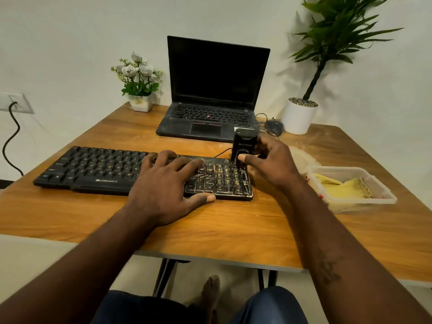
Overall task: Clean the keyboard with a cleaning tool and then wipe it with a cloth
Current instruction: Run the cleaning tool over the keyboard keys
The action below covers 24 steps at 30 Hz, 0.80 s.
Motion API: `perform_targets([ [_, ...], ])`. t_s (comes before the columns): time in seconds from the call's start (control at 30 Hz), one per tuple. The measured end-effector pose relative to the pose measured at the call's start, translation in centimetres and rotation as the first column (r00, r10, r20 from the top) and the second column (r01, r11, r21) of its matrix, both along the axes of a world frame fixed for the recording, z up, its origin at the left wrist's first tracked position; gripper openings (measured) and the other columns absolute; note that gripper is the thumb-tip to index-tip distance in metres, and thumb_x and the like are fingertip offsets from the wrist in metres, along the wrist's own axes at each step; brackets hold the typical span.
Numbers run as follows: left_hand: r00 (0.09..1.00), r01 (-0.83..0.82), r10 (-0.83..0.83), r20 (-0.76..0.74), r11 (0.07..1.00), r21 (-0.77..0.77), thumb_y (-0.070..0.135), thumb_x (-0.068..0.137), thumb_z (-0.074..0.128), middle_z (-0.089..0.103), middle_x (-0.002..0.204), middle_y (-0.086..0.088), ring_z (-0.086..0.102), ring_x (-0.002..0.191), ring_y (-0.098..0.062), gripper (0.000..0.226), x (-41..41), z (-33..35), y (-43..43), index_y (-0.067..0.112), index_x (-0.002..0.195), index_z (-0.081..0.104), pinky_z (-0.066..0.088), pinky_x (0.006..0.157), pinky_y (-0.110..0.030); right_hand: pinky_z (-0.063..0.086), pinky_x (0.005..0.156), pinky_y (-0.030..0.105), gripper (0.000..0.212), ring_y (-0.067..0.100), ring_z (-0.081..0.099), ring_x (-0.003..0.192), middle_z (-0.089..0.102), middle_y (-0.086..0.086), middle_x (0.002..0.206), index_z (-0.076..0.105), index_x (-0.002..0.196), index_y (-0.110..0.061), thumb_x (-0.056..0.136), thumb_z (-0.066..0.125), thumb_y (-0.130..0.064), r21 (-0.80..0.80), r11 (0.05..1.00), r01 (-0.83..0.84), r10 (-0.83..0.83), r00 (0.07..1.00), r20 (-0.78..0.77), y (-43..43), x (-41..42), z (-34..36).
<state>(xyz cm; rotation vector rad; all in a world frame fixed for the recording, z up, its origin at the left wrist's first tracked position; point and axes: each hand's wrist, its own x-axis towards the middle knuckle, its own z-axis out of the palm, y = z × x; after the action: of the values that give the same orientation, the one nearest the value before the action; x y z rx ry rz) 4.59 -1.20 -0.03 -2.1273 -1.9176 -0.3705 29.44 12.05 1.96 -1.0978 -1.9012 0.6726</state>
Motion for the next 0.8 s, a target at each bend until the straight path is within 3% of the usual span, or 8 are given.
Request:
perform_targets([
  [0.13,1.0,-0.012,0.012,0.003,1.0,-0.005,0.098,0.08,0.014,0.049,0.154,0.01,0.032,0.141,-0.022,0.095,0.0,0.0,-0.1,0.042,0.156,0.027,0.021,0.115,-0.053,0.055,0.091,0.034,0.044,0.009,0.065,0.107,0.071,-0.008,0.115,0.066,0.127,-0.021,0.086,0.082,-0.019,0.081,0.997,0.019,-0.022,0.999,0.041,0.2,0.1,0.2],
  [0.3,1.0,-0.02,0.02,0.0,1.0,-0.004,0.099,0.08,0.013,0.048,0.154,0.01,0.032,0.14,-0.023,0.098,0.0,0.0,-0.1,0.041,0.156,0.03,0.023,0.115,-0.054,0.052,0.091,0.021,0.046,0.003,0.065,0.111,0.071,-0.015,0.116,0.065,0.129,-0.026,0.086,0.081,-0.015,0.113,0.988,-0.104,0.092,0.99,0.106,-0.9,0.1,0.0],
  [0.43,1.0,-0.017,0.017,0.001,1.0,0.005,0.099,0.08,0.014,0.05,0.151,0.01,0.033,0.138,-0.023,0.097,0.0,-0.1,-0.2,0.041,0.155,0.032,0.024,0.113,-0.054,0.046,0.076,0.004,0.049,0.0,0.065,0.103,0.071,-0.013,0.108,0.066,0.127,-0.022,0.082,0.084,-0.014,0.157,0.987,-0.036,0.018,0.993,0.12,-0.5,1.8,0.6],
  [0.57,1.0,-0.021,0.021,0.0,1.0,0.015,0.099,0.08,0.015,0.053,0.147,0.009,0.034,0.136,-0.023,0.096,0.1,0.0,-0.1,0.041,0.153,0.035,0.026,0.11,-0.054,0.051,0.085,0.01,0.045,-0.008,0.062,0.101,0.068,-0.015,0.11,0.066,0.121,-0.021,0.081,0.085,-0.013,0.19,0.977,-0.094,0.062,0.984,0.168,-1.4,0.0,0.6],
  [0.67,1.0,-0.029,0.029,-0.011,0.999,0.015,0.099,0.079,0.013,0.052,0.147,0.01,0.033,0.136,-0.023,0.097,0.1,-0.1,-0.1,0.041,0.154,0.035,0.026,0.11,-0.053,0.049,0.081,0.008,0.038,-0.01,0.063,0.097,0.068,-0.017,0.102,0.068,0.113,-0.02,0.081,0.085,-0.012,0.168,0.971,-0.171,0.143,0.975,0.167,-1.8,-2.3,0.5],
  [0.8,1.0,-0.026,0.027,-0.01,1.0,0.017,0.099,0.08,0.015,0.053,0.146,0.01,0.033,0.135,-0.022,0.095,0.1,-0.2,-0.1,0.04,0.152,0.037,0.027,0.109,-0.052,0.047,0.077,0.003,0.044,-0.006,0.062,0.099,0.067,-0.017,0.107,0.065,0.118,-0.025,0.081,0.085,-0.014,0.143,0.982,-0.126,0.101,0.98,0.169,-1.0,-1.3,0.5],
])
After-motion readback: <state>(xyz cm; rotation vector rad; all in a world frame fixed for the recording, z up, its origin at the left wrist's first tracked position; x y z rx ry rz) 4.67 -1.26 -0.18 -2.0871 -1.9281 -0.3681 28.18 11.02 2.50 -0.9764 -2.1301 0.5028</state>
